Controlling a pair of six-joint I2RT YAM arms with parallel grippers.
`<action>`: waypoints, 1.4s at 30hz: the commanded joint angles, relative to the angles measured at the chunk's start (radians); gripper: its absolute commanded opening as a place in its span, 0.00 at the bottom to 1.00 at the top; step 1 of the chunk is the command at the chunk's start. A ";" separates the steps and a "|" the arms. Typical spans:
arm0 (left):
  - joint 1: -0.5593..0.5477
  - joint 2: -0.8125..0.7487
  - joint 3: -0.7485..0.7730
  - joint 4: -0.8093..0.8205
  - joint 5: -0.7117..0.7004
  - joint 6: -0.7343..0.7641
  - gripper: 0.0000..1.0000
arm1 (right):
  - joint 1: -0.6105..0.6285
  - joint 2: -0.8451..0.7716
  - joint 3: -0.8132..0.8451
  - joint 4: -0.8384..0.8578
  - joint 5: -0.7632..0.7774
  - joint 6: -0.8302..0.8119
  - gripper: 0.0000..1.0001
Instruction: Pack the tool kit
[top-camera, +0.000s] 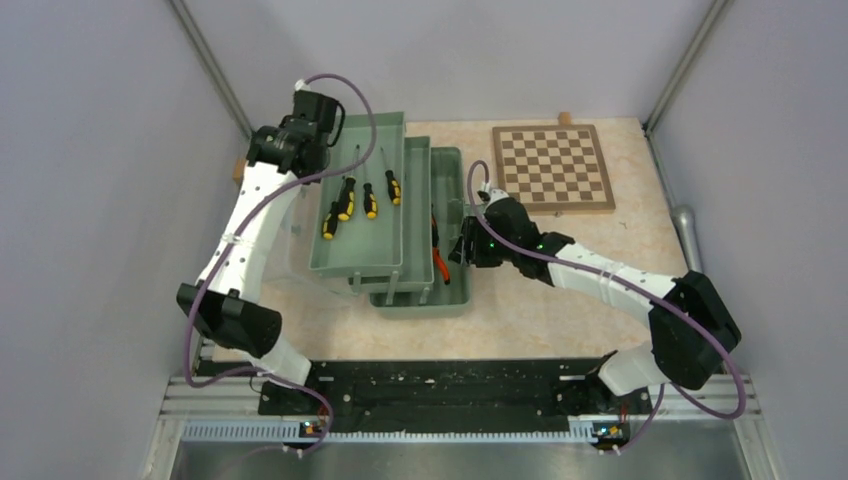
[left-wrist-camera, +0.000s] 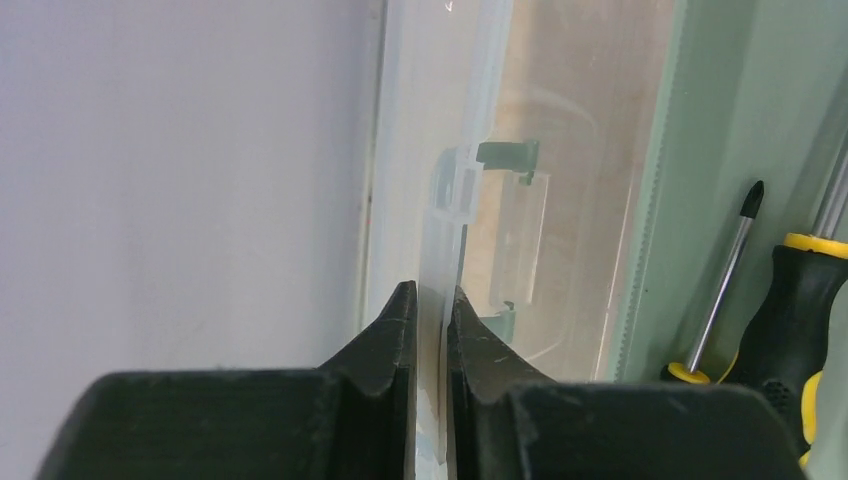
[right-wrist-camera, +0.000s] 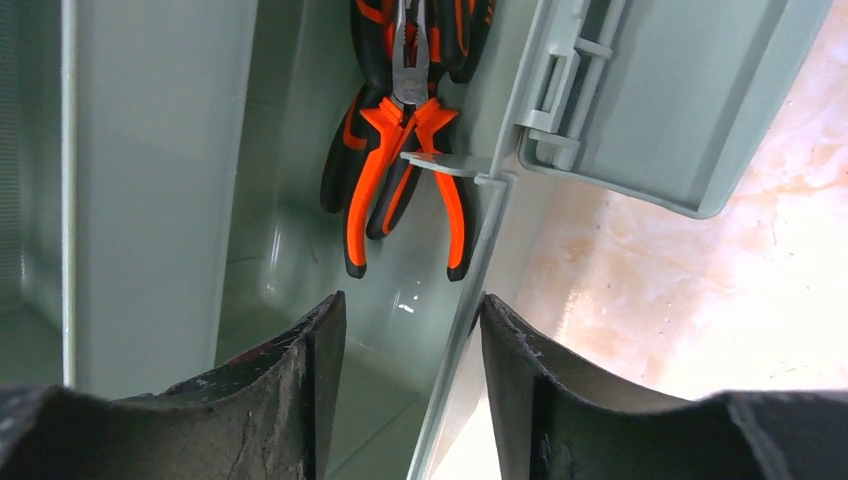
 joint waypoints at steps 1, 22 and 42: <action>-0.127 0.031 0.117 0.172 -0.218 -0.017 0.00 | 0.035 -0.058 0.007 0.048 0.013 0.031 0.54; -0.570 0.147 -0.064 0.927 -0.744 0.687 0.00 | 0.034 -0.398 -0.220 0.066 0.498 0.116 0.68; -0.898 0.309 -0.038 1.208 -0.748 0.864 0.42 | -0.085 -0.638 -0.496 0.093 0.677 0.224 0.72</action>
